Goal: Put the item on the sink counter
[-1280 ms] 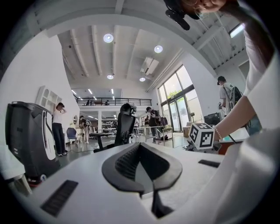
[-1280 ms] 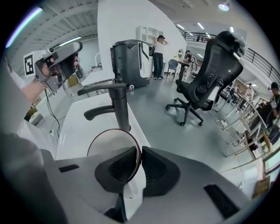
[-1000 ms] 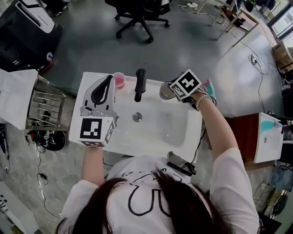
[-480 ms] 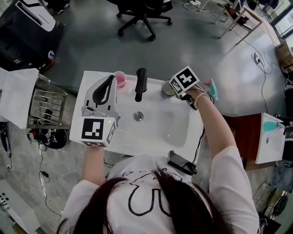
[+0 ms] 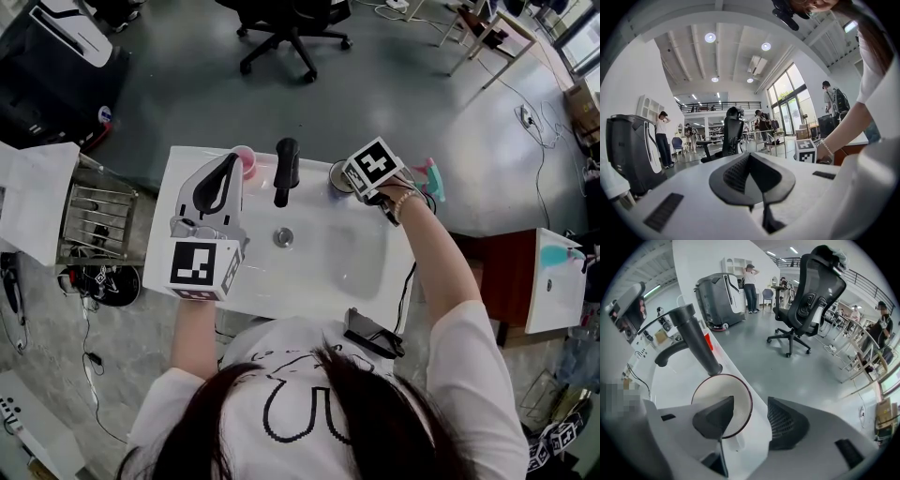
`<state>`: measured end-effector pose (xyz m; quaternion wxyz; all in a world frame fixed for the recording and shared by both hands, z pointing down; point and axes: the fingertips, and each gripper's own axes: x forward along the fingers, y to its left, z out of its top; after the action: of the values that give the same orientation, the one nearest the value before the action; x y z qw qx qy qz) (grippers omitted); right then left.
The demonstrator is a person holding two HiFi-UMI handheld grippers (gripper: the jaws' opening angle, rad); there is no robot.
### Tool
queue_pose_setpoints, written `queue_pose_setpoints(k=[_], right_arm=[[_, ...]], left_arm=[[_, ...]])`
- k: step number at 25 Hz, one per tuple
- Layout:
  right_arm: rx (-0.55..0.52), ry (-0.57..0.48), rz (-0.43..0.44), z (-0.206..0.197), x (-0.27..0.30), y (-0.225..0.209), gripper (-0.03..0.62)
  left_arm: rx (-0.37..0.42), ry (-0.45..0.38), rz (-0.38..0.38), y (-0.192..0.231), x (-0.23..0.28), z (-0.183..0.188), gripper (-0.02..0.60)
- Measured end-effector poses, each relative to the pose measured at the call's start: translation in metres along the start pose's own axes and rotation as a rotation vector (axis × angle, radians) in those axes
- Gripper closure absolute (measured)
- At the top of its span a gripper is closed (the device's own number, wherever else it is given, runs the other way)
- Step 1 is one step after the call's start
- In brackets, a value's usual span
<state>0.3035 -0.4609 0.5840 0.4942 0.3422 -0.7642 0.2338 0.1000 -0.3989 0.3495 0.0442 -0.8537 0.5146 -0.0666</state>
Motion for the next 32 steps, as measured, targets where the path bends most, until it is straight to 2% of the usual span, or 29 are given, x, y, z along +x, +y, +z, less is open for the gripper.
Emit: queue_pose_setpoints(k=[5,11,19,24,29,32], right_arm=[[-0.007,-0.041,-0.046,0.001,-0.015,-0.002,0.352],[-0.019,-0.143,-0.116,0.008,-0.047,0.000,0.353],[-0.002,-0.339,-0.116,0.003,-0.099,0.015,0.371],[0.005,-0.451,-0.157,-0.004,-0.136,0.023,0.434],[0.085,-0.572,-0.201,-0.008,-0.173,0.029,0.524],[0.117,-0.683,-0.242,-0.007,-0.200,0.035,0.541]], left_arm=[[0.003,-0.007,-0.003,-0.007,-0.002,0.008,0.572],[0.017,-0.022,-0.004,-0.019,-0.008,0.019,0.572],[0.032,-0.051,-0.002,-0.039,-0.017,0.036,0.572],[0.030,-0.068,-0.020,-0.050,-0.016,0.040,0.572],[0.011,-0.080,-0.046,-0.056,-0.016,0.041,0.572],[0.009,-0.091,-0.056,-0.055,-0.019,0.043,0.572]])
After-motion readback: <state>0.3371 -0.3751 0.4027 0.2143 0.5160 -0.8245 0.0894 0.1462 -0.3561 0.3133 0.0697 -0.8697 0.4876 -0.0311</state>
